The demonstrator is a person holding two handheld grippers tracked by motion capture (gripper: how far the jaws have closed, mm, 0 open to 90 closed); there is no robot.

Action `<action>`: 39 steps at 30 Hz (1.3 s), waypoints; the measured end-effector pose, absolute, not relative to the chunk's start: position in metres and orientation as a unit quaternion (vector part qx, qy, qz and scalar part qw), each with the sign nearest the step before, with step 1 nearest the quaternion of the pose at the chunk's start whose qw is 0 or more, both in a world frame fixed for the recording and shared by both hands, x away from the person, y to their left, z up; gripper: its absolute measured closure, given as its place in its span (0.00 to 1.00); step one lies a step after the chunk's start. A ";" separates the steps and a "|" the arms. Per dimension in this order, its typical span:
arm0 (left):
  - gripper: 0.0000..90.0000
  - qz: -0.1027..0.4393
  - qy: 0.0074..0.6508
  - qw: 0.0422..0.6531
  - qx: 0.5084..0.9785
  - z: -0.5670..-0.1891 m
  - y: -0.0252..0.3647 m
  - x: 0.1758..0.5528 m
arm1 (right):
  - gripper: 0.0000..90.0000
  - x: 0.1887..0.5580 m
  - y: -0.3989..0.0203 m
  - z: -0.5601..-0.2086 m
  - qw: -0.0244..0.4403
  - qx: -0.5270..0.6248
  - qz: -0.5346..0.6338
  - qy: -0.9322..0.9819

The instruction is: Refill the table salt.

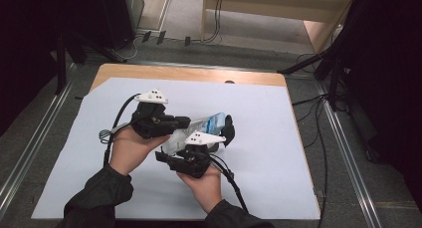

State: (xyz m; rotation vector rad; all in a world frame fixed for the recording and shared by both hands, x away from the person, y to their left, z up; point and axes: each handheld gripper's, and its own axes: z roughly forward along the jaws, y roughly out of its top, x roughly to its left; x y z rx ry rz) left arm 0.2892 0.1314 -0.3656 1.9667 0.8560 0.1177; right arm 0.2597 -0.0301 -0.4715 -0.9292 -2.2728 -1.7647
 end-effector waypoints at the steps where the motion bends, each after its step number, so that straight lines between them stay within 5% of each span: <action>1: 0.97 0.044 0.352 0.477 0.804 -0.367 0.133 0.290 | 0.77 0.259 -0.030 -0.473 0.055 -0.305 -0.582 -0.752; 16: 0.90 -0.004 0.354 0.459 0.815 -0.384 0.147 0.297 | 0.78 0.253 -0.023 -0.490 0.015 -0.273 -0.556 -0.785; 39: 0.90 -0.036 0.341 0.454 0.822 -0.400 0.137 0.318 | 0.81 0.252 -0.029 -0.503 0.018 -0.276 -0.541 -0.794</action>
